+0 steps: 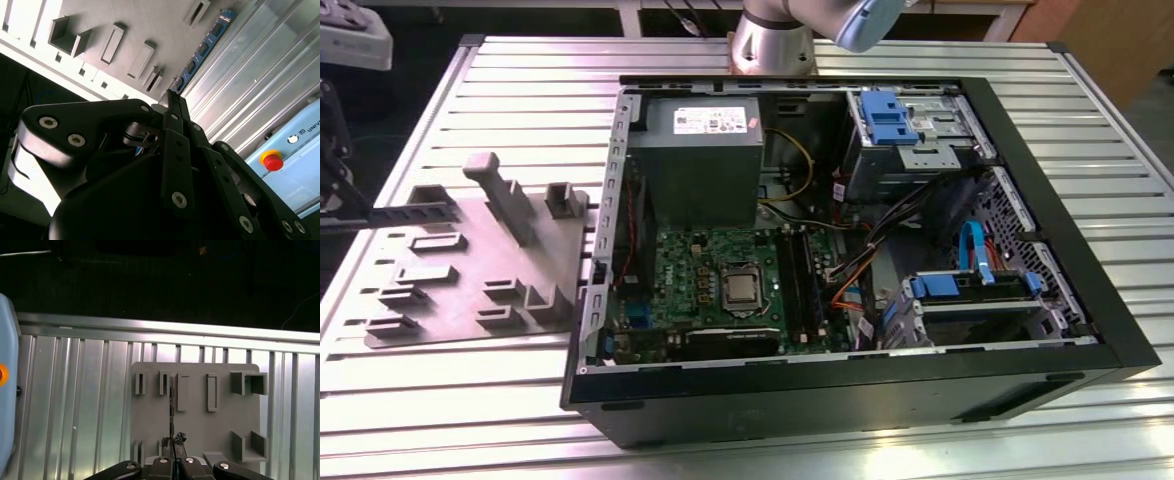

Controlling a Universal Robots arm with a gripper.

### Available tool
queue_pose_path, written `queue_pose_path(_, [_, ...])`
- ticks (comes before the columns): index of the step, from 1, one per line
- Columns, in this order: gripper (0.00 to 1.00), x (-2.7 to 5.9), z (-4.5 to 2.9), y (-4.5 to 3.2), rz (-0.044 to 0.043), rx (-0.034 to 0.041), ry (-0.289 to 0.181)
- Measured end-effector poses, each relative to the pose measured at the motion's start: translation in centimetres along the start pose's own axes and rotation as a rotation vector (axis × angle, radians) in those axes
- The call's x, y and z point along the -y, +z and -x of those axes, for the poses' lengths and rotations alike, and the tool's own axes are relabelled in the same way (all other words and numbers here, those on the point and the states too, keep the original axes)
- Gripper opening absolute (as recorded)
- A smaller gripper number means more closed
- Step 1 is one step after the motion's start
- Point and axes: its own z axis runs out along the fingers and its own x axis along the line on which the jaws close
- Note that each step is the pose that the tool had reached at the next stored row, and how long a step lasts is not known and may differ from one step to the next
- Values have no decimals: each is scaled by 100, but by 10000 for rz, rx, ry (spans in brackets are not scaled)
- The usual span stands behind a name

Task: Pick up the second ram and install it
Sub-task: 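Pick up the second ram and move it above second insertion slot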

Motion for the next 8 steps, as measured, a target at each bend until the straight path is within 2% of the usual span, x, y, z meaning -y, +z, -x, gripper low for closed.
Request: queue_pose_path(8, [11,-12,9,-264,0,0,-5])
